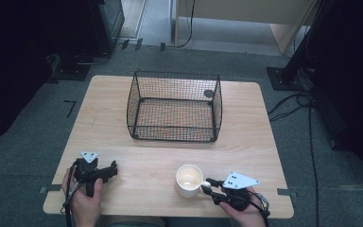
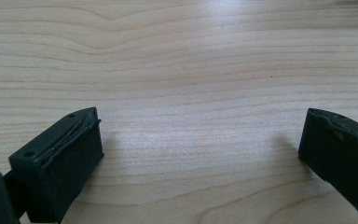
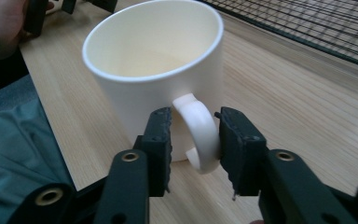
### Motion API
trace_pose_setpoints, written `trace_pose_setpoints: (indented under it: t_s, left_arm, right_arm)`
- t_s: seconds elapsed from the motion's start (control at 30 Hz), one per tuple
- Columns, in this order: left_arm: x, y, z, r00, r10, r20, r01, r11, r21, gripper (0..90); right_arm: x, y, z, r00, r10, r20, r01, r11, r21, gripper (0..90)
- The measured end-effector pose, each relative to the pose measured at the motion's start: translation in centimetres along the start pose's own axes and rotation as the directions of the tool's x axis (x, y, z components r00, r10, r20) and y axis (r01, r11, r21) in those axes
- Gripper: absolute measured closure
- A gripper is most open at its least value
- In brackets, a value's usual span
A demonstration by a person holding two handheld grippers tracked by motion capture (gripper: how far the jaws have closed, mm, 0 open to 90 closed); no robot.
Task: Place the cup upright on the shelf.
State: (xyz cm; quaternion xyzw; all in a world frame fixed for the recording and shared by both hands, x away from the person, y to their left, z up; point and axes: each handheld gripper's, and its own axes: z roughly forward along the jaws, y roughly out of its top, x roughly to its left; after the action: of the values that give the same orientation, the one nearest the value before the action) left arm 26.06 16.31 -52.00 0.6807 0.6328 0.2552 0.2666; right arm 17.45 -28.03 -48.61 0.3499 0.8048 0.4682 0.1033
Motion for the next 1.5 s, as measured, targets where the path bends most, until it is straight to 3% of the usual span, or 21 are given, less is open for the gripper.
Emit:
trace_pose_setpoints:
  t_s: [0.27, 0.3, 0.33, 0.7, 0.8, 1.0, 1.5]
  left_arm:
    - [0.0, 0.0, 0.0, 1.0, 0.001, 0.001, -0.001, 1.0, 0.0, 0.0]
    - [0.0, 0.0, 0.0, 1.0, 0.001, 0.0, -0.001, 1.0, 0.0, 0.0]
    - [0.0, 0.0, 0.0, 1.0, 0.001, 0.0, -0.001, 1.0, 0.0, 0.0]
    - [0.0, 0.0, 0.0, 1.0, 0.005, 0.006, -0.005, 1.0, 0.0, 0.0]
    - [-0.1, 0.0, 0.0, 1.0, 0.006, 0.006, -0.006, 1.0, -0.001, 0.0]
    - [-0.1, 0.0, 0.0, 0.9999, 0.009, 0.007, -0.009, 1.0, 0.001, 0.0]
    - [-0.1, 0.0, 0.0, 0.9999, 0.011, 0.008, -0.011, 0.9999, 0.0, 0.0]
  right_arm:
    - [2.0, 0.4, 2.0, 0.9974, -0.071, 0.014, 0.07, 0.996, 0.05, 73.2]
    - [2.6, 0.7, 2.5, 0.993, -0.101, 0.061, 0.098, 0.994, 0.051, 78.8]
    - [2.8, 0.8, 2.6, 0.9924, -0.104, 0.066, 0.1, 0.993, 0.059, 79.1]
    - [3.3, 2.6, 3.2, 0.9908, -0.101, 0.09, 0.094, 0.993, 0.069, 80.3]
    - [3.2, 3.3, 3.4, 0.9926, -0.091, 0.08, 0.089, 0.995, 0.035, 80.4]
    - [3.0, 4.2, 3.7, 0.9921, -0.086, 0.092, 0.084, 0.996, 0.021, 80.4]
    - [2.3, 7.3, 2.5, 0.9927, -0.077, 0.093, 0.08, 0.996, -0.032, 80.4]
